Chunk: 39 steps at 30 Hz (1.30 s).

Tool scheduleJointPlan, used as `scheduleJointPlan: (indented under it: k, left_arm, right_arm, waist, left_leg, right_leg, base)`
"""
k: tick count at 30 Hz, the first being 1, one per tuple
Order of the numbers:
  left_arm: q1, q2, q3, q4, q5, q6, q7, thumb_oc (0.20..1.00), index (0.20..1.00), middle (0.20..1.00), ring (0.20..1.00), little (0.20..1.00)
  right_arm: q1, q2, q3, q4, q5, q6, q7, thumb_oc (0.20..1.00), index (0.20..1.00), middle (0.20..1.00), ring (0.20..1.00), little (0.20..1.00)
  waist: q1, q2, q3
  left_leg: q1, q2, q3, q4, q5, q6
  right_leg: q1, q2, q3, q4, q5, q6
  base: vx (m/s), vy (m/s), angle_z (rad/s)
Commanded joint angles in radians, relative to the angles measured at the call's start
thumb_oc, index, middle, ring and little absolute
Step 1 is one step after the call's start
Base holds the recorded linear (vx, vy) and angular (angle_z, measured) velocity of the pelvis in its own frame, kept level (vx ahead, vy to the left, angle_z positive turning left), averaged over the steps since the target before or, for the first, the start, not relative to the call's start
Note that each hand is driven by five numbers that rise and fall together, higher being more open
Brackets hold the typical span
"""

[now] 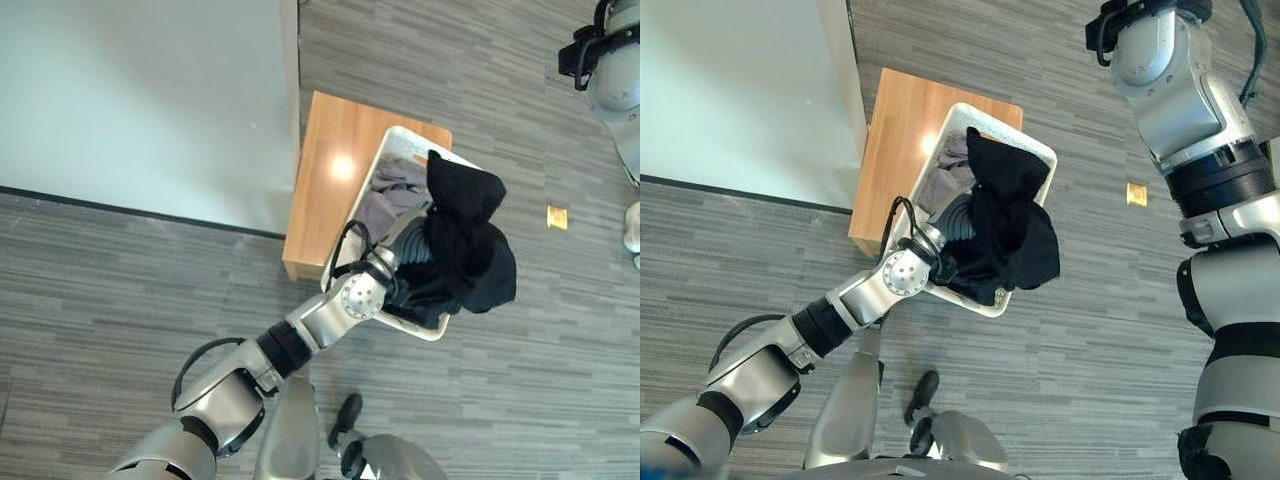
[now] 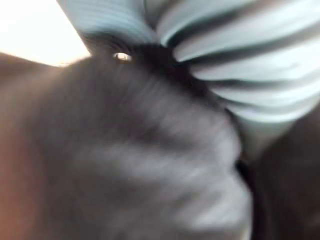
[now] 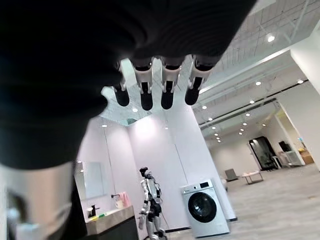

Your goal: Pick up bed clothes into laundry basket.

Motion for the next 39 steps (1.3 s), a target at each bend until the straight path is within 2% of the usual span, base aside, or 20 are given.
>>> scheduleJointPlan:
  k: [1,2,3,4,6,9,10,15,21,26,28,29,31,33,34,35,36,37,38,39]
  left_arm:
    - [-0.081,-0.040,0.042,-0.031,0.060,-0.046,0.049,1.000,1.000,1.000,1.000,1.000]
    - [-0.083,-0.032,0.048,-0.042,0.067,-0.049,0.058,1.000,1.000,1.000,1.000,1.000]
    - [-0.144,0.068,0.087,-0.054,0.039,-0.059,0.091,1.000,1.000,1.000,1.000,1.000]
    - [-0.130,0.127,0.136,-0.148,0.072,-0.079,0.126,1.000,1.000,1.000,1.000,1.000]
    - [-0.025,0.181,0.172,-0.313,0.125,-0.088,0.054,1.000,1.000,1.000,1.000,1.000]
    - [0.009,0.188,0.188,-0.324,0.130,-0.101,0.063,1.000,1.000,1.000,1.000,1.000]
    - [0.008,0.166,0.208,-0.298,0.129,-0.100,0.091,1.000,1.000,1.000,1.000,1.000]
    - [0.023,0.152,0.235,-0.293,0.128,-0.095,0.117,1.000,1.000,1.000,1.000,1.000]
    - [0.105,0.104,0.270,-0.295,-0.016,-0.116,0.078,1.000,1.000,1.000,1.000,1.000]
    - [0.171,0.062,0.289,-0.330,-0.030,-0.111,0.096,1.000,1.000,1.000,1.000,1.000]
    - [0.220,0.062,0.321,-0.344,-0.038,-0.108,0.105,1.000,1.000,1.000,1.000,1.000]
    - [0.353,0.062,0.304,-0.394,-0.107,-0.123,0.021,1.000,1.000,1.000,1.000,1.000]
    - [0.433,0.051,0.312,-0.324,-0.163,-0.124,0.032,1.000,1.000,1.000,1.000,1.000]
    - [0.541,0.090,0.377,-0.331,-0.196,-0.119,0.022,1.000,1.000,1.000,1.000,1.000]
    - [0.575,0.099,0.397,-0.330,-0.209,-0.125,0.015,1.000,1.000,1.000,1.000,1.000]
    - [0.601,0.109,0.428,-0.326,-0.211,-0.123,0.009,1.000,1.000,1.000,1.000,1.000]
    - [0.601,0.110,0.430,-0.328,-0.212,-0.122,0.007,1.000,1.000,1.000,1.000,1.000]
    - [0.620,0.117,0.472,-0.310,-0.203,-0.119,0.009,1.000,1.000,1.000,1.000,1.000]
    - [0.641,0.121,0.504,-0.291,-0.211,-0.120,0.008,1.000,1.000,1.000,1.000,1.000]
    - [0.708,0.145,0.600,-0.285,-0.216,-0.118,0.011,1.000,1.000,1.000,1.000,1.000]
  right_arm:
    - [-0.048,-0.065,-0.027,-0.073,0.015,-0.013,-0.041,1.000,1.000,1.000,1.000,1.000]
    - [-0.049,-0.060,-0.026,-0.075,0.016,-0.016,-0.042,1.000,1.000,1.000,1.000,1.000]
    - [-0.092,-0.021,0.029,-0.110,-0.011,-0.027,-0.023,1.000,1.000,1.000,1.000,1.000]
    - [-0.152,-0.008,0.063,-0.125,-0.027,-0.031,-0.017,1.000,1.000,1.000,1.000,1.000]
    - [-0.175,-0.022,0.084,-0.110,-0.048,-0.005,0.023,1.000,1.000,1.000,1.000,1.000]
    - [-0.163,-0.007,0.069,-0.110,-0.050,-0.016,0.009,1.000,1.000,1.000,1.000,1.000]
    - [-0.144,0.028,0.041,-0.105,-0.047,-0.017,-0.003,1.000,1.000,1.000,1.000,1.000]
    - [-0.074,0.049,0.004,-0.142,-0.060,-0.020,0.014,1.000,1.000,1.000,1.000,1.000]
    - [0.195,0.075,-0.103,-0.283,-0.103,-0.023,0.096,1.000,1.000,1.000,1.000,1.000]
    - [0.460,0.139,-0.236,-0.405,-0.139,-0.039,0.123,1.000,1.000,1.000,1.000,1.000]
    - [0.569,0.165,-0.286,-0.460,-0.151,-0.047,0.138,1.000,1.000,1.000,1.000,1.000]
    - [0.679,0.159,-0.353,-0.474,-0.153,-0.043,0.136,1.000,1.000,1.000,1.000,1.000]
    - [0.711,0.179,-0.355,-0.496,-0.179,-0.045,0.131,1.000,1.000,1.000,1.000,1.000]
    - [0.760,0.159,-0.391,-0.514,-0.163,-0.059,0.134,1.000,1.000,1.000,1.000,1.000]
    - [0.767,0.141,-0.403,-0.515,-0.159,-0.063,0.138,1.000,1.000,1.000,1.000,1.000]
    - [0.775,0.131,-0.415,-0.521,-0.151,-0.072,0.143,1.000,1.000,1.000,1.000,1.000]
    - [0.775,0.130,-0.416,-0.521,-0.150,-0.073,0.144,1.000,1.000,1.000,1.000,1.000]
    - [0.771,0.125,-0.418,-0.522,-0.146,-0.079,0.149,1.000,1.000,1.000,1.000,1.000]
    - [0.775,0.144,-0.414,-0.528,-0.144,-0.080,0.157,1.000,1.000,1.000,1.000,1.000]
    - [0.827,0.211,-0.411,-0.544,-0.158,-0.082,0.170,1.000,1.000,1.000,1.000,1.000]
  waist:
    - [0.017,-0.001,-0.001]
    - [0.021,0.000,0.002]
    - [0.035,0.000,-0.004]
    - [0.047,0.008,-0.001]
    - [0.062,0.031,0.004]
    - [0.071,0.049,0.003]
    - [0.075,0.068,-0.014]
    - [0.071,0.090,-0.046]
    - [0.059,0.146,-0.123]
    - [0.063,0.182,-0.177]
    - [0.064,0.195,-0.196]
    - [0.077,0.216,-0.194]
    - [0.089,0.215,-0.201]
    - [0.101,0.214,-0.194]
    - [0.109,0.217,-0.181]
    - [0.113,0.222,-0.159]
    - [0.112,0.223,-0.158]
    - [0.102,0.231,-0.148]
    - [0.087,0.235,-0.151]
    - [0.064,0.241,-0.172]
  left_leg:
    - [0.107,0.092,0.019,-0.005,-0.149,-0.128]
    - [0.102,0.093,0.021,-0.005,-0.148,-0.128]
    - [0.108,0.096,0.025,-0.005,-0.158,-0.132]
    - [0.110,0.089,0.024,-0.005,-0.158,-0.132]
    - [0.106,0.079,0.025,-0.005,-0.147,-0.128]
    - [0.117,0.074,0.027,-0.005,-0.146,-0.126]
    - [0.136,0.064,0.026,-0.005,-0.147,-0.121]
    - [0.165,0.054,0.025,-0.005,-0.152,-0.117]
    - [0.233,0.031,0.017,-0.005,-0.164,-0.105]
    - [0.275,0.014,0.010,-0.005,-0.172,-0.099]
    - [0.287,0.009,0.005,-0.005,-0.173,-0.096]
    - [0.283,0.005,-0.001,-0.005,-0.148,-0.091]
    - [0.308,0.006,-0.012,-0.005,-0.175,-0.084]
    - [0.328,0.011,0.007,0.002,-0.177,-0.080]
    - [0.320,0.014,0.032,0.021,-0.169,-0.087]
    - [0.294,0.036,0.102,0.069,-0.174,-0.104]
    - [0.286,0.034,0.101,0.077,-0.172,-0.103]
    - [0.258,0.086,0.254,0.117,-0.168,-0.101]
    - [0.258,0.139,0.404,0.135,-0.168,-0.082]
    - [0.305,0.221,0.642,0.152,-0.196,-0.069]
  right_leg:
    - [-0.114,-0.057,0.018,-0.073,0.157,0.063]
    - [-0.119,-0.055,0.018,-0.073,0.158,0.064]
    - [-0.116,-0.052,0.023,-0.073,0.149,0.063]
    - [-0.113,-0.056,0.020,-0.073,0.145,0.062]
    - [-0.114,-0.060,0.010,-0.073,0.154,0.064]
    - [-0.102,-0.061,0.006,-0.073,0.151,0.062]
    - [-0.079,-0.066,0.003,-0.073,0.149,0.056]
    - [-0.039,-0.074,-0.005,-0.073,0.143,0.053]
    - [0.036,-0.093,-0.021,-0.073,0.136,0.052]
    - [0.092,-0.110,-0.037,-0.073,0.126,0.051]
    - [0.108,-0.111,-0.034,-0.073,0.120,0.049]
    - [0.107,-0.116,-0.043,-0.073,0.137,0.049]
    - [0.120,-0.112,-0.034,-0.073,0.115,0.046]
    - [0.130,-0.115,-0.030,-0.073,0.113,0.044]
    - [0.135,-0.122,-0.040,-0.073,0.110,0.042]
    - [0.150,-0.138,-0.069,-0.073,0.103,0.043]
    - [0.147,-0.138,-0.070,-0.073,0.109,0.043]
    - [0.154,-0.161,-0.126,-0.073,0.114,0.051]
    - [0.159,-0.173,-0.170,-0.073,0.119,0.055]
    - [0.182,-0.179,-0.231,-0.073,0.105,0.063]
  base:
    - [-0.05,-0.013,-0.06]
    - [-0.02,-0.007,-0.07]
    - [0.03,0.014,-0.07]
    - [0.02,0.041,-0.17]
    - [-0.03,0.058,-0.34]
    - [-0.01,0.034,0.17]
    - [0.02,0.021,0.24]
    - [0.05,0.009,0.16]
    - [0.09,0.014,0.06]
    - [0.09,-0.018,0.09]
    - [0.02,-0.004,0.10]
    - [0.00,-0.022,0.13]
    - [0.04,-0.035,0.15]
    - [0.01,-0.004,0.04]
    - [-0.07,0.021,-0.07]
    - [-0.09,0.029,-0.02]
    - [-0.13,0.056,0.09]
    - [-0.15,0.063,0.33]
    - [-0.13,0.033,1.39]
    - [-0.07,-0.032,1.83]
